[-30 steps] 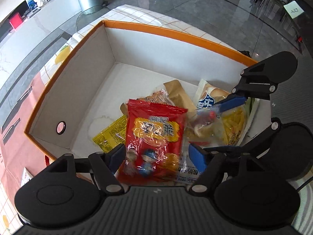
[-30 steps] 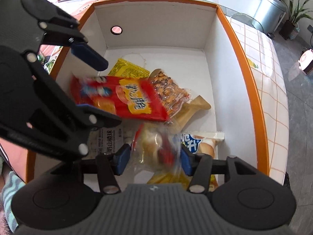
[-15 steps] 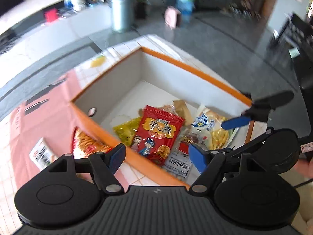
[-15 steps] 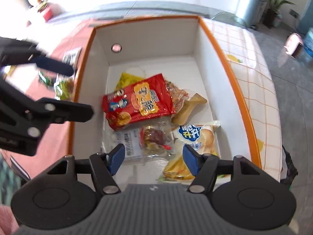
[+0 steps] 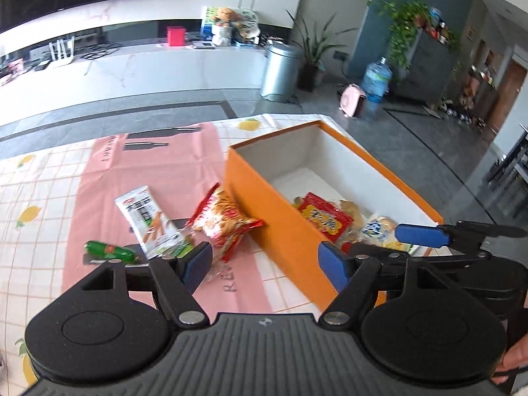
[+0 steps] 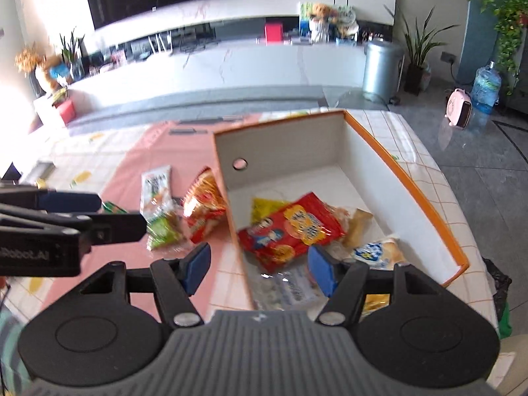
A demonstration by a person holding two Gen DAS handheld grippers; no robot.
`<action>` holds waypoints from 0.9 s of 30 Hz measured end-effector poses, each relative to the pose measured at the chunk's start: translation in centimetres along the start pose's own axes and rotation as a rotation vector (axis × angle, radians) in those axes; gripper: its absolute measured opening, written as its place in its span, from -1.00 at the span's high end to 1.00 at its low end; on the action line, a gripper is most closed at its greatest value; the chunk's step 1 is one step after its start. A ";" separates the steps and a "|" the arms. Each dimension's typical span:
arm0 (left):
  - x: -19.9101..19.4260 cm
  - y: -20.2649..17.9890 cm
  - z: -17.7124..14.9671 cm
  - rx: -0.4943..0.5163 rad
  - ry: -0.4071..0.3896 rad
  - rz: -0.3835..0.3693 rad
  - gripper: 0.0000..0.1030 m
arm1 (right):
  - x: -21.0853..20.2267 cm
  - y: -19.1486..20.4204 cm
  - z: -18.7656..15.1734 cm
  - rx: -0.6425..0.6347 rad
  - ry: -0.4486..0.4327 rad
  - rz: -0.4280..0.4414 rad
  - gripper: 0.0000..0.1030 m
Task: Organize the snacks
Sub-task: 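Withdraw both tools from the box toward the green sausage and pea pack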
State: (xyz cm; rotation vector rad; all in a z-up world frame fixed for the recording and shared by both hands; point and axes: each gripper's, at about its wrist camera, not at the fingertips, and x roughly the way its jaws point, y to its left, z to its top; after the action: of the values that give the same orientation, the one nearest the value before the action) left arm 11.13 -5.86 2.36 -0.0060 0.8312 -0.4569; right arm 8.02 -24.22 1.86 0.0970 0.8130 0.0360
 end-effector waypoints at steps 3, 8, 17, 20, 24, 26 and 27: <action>-0.8 1.6 -0.6 -0.023 -0.014 0.047 -0.66 | -0.6 2.1 -0.7 0.023 -0.053 -0.026 -0.23; -1.6 5.0 -1.2 -0.103 -0.037 0.085 -0.63 | -0.1 4.9 -1.7 0.064 -0.092 -0.021 -0.24; -0.2 10.9 -1.8 -0.257 -0.011 0.082 -0.48 | 5.1 8.2 -2.5 0.118 -0.008 -0.014 -0.26; 0.9 12.4 -1.9 -0.297 0.004 0.095 -0.48 | 6.9 9.2 -2.1 0.109 0.020 -0.019 -0.27; 2.7 14.4 -2.0 -0.352 0.029 0.104 -0.45 | 9.1 10.3 -1.8 0.090 0.037 -0.039 -0.32; 3.6 15.5 -2.2 -0.377 0.045 0.110 -0.38 | 10.3 10.5 -1.7 0.089 0.048 -0.052 -0.32; 4.0 16.0 -2.4 -0.391 0.052 0.116 -0.36 | 10.9 10.5 -1.6 0.092 0.053 -0.058 -0.32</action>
State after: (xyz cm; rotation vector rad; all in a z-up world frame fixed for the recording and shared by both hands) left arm 18.04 7.40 -5.02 -0.3070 0.9565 -0.1804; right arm 14.41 -12.91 -6.02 0.1600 0.8704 -0.0541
